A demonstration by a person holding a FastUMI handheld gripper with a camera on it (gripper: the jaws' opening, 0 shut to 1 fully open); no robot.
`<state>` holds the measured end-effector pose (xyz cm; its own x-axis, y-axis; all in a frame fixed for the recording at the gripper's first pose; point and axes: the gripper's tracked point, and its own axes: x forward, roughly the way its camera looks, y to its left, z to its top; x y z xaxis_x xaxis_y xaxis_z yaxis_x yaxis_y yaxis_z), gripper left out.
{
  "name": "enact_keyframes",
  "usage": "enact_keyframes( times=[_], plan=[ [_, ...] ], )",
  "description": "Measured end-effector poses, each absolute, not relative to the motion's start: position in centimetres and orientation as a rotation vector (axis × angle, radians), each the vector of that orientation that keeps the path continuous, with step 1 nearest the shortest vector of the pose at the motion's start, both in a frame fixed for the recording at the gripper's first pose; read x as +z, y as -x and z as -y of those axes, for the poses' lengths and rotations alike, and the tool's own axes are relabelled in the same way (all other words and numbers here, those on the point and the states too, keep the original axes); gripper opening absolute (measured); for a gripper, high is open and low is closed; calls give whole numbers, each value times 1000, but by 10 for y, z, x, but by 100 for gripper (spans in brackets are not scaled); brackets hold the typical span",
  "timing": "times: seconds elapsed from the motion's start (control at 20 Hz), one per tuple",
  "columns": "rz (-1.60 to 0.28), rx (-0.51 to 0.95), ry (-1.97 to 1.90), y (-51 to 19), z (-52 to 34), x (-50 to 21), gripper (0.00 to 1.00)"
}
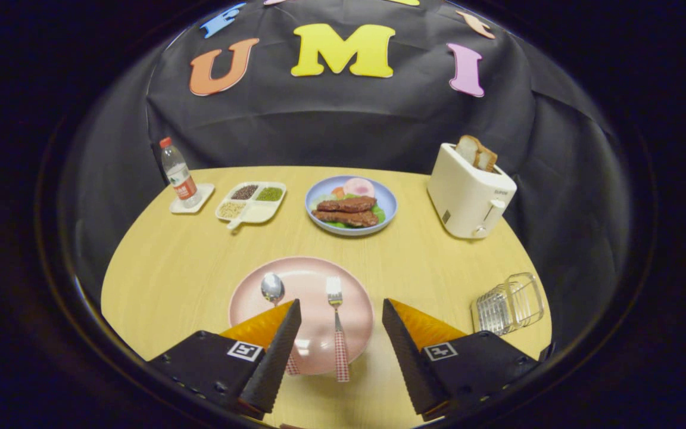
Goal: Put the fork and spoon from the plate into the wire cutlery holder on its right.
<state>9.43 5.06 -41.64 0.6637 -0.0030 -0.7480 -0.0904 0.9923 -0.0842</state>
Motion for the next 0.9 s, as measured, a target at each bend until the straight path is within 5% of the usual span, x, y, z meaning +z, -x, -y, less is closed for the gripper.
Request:
enact_keyframes(
  times=[0.45, 0.75, 0.85, 0.9],
  plan=[
    [-1012, 25, 119, -97, -47, -489, 50],
    [-1074, -29, 80, -93, -43, -507, 45],
    [-1096, -41, 48, -89, -47, -509, 20],
    [-1104, -41, 35, -88, -49, -509, 16]
  ],
)
